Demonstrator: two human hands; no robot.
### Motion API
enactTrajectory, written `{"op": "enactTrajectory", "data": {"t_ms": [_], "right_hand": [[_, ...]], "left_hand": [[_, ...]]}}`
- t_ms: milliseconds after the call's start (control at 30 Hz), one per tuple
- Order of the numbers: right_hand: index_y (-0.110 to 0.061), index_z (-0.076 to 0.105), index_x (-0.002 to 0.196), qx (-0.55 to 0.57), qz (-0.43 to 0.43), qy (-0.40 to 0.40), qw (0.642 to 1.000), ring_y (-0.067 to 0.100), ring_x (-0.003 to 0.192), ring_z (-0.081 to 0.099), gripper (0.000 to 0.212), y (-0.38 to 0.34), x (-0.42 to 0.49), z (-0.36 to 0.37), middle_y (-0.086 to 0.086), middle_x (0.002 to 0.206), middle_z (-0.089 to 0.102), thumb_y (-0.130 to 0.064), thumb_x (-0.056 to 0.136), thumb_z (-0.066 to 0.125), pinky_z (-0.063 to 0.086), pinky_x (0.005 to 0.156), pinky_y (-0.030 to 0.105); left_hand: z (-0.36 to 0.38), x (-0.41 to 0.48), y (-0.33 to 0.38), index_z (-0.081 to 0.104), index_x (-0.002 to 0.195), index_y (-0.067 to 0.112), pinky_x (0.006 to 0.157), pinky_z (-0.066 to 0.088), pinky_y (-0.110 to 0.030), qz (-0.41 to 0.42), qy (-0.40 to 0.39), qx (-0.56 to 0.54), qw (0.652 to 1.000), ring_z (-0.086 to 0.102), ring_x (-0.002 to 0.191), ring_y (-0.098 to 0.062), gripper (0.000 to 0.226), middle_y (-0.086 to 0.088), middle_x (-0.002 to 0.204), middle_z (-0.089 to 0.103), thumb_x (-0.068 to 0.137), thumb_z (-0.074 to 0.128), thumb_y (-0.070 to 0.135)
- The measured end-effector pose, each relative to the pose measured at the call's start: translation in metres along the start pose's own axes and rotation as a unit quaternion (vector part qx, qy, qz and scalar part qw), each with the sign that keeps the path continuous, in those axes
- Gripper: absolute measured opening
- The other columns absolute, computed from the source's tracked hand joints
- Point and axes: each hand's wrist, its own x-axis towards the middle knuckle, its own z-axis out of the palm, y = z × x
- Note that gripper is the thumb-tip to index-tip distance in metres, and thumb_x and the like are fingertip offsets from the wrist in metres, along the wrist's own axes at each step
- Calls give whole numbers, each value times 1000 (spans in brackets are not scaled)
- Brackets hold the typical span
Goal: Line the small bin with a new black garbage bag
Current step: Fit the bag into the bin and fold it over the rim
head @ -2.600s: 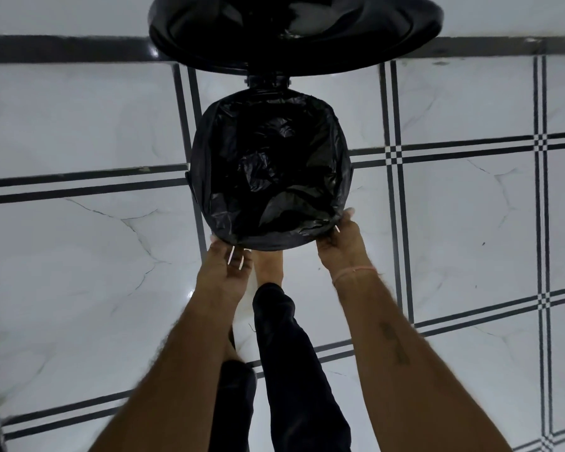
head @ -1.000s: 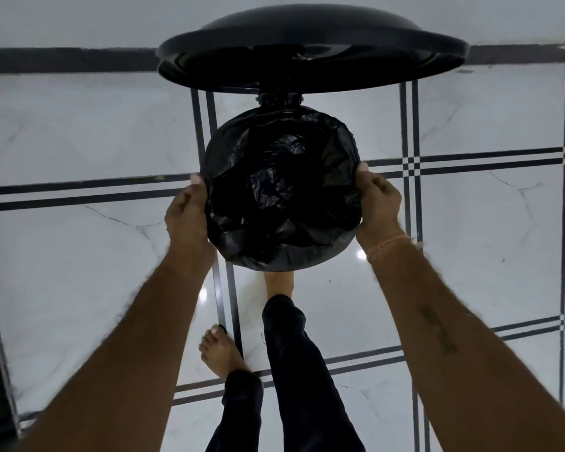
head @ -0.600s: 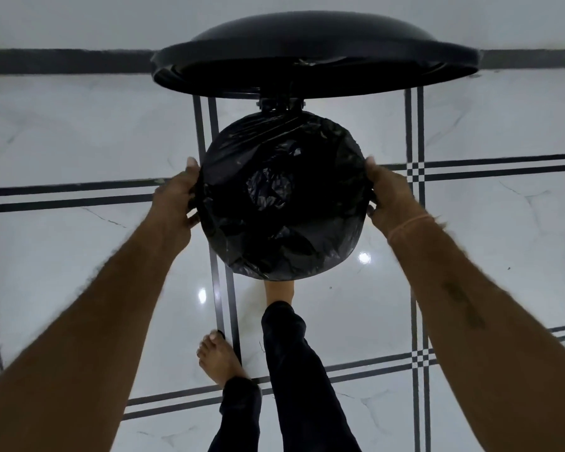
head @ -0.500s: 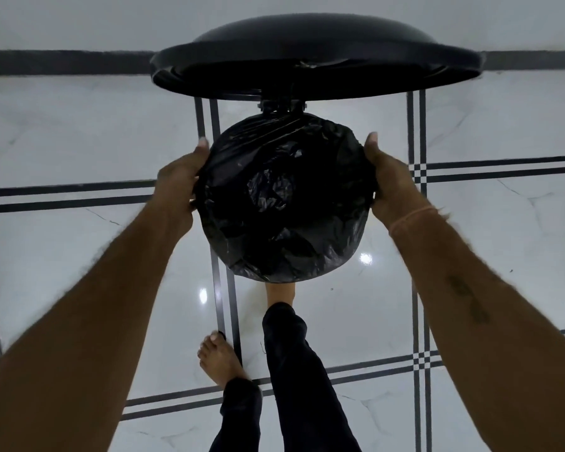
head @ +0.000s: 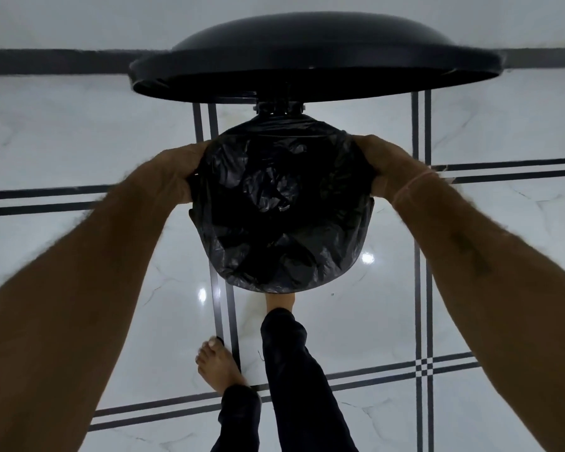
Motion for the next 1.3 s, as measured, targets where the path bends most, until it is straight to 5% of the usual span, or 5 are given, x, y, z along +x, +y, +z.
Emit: {"op": "enactTrajectory", "data": {"t_ms": [300,467,867,1100,1300], "right_hand": [[-15,67,99,-105,-372,279,879,19,96,62,26,43,-39,25,1,100,64,-40,101,60,57,86,43],[-34,69,125,-379,-514,26,769,22,130,50,33,82,-78,95,-10,139,58,-49,97,60,37,102,41],[-19,48,156,-370,-215,-43,903,21,155,34,50,74,69,141,6,169,34,-27,107,58,23,102,-7],[-28,68,137,-321,-146,0,936,29,141,55,82,73,73,113,0,148,64,-82,76,53,35,123,46],[-18,70,134,-249,-364,-4,897,16,134,57,32,79,-78,99,3,138,66,-26,104,60,39,119,31]], "left_hand": [[18,-29,-18,78,94,23,86,60,-30,262,93,31,960,73,90,-9,38,8,91,78,107,50,44],[12,-20,-63,66,133,34,107,49,-49,391,139,159,896,63,125,-17,41,4,126,70,109,37,50],[10,7,-71,66,129,28,99,53,-50,442,175,161,865,65,114,-21,46,1,115,72,109,33,52],[12,4,-70,67,123,25,94,55,-51,444,179,161,863,66,106,-23,44,-1,106,72,110,33,51],[14,0,-69,66,117,21,93,53,-53,423,193,160,871,65,103,-28,48,-5,100,68,108,33,55]]}}
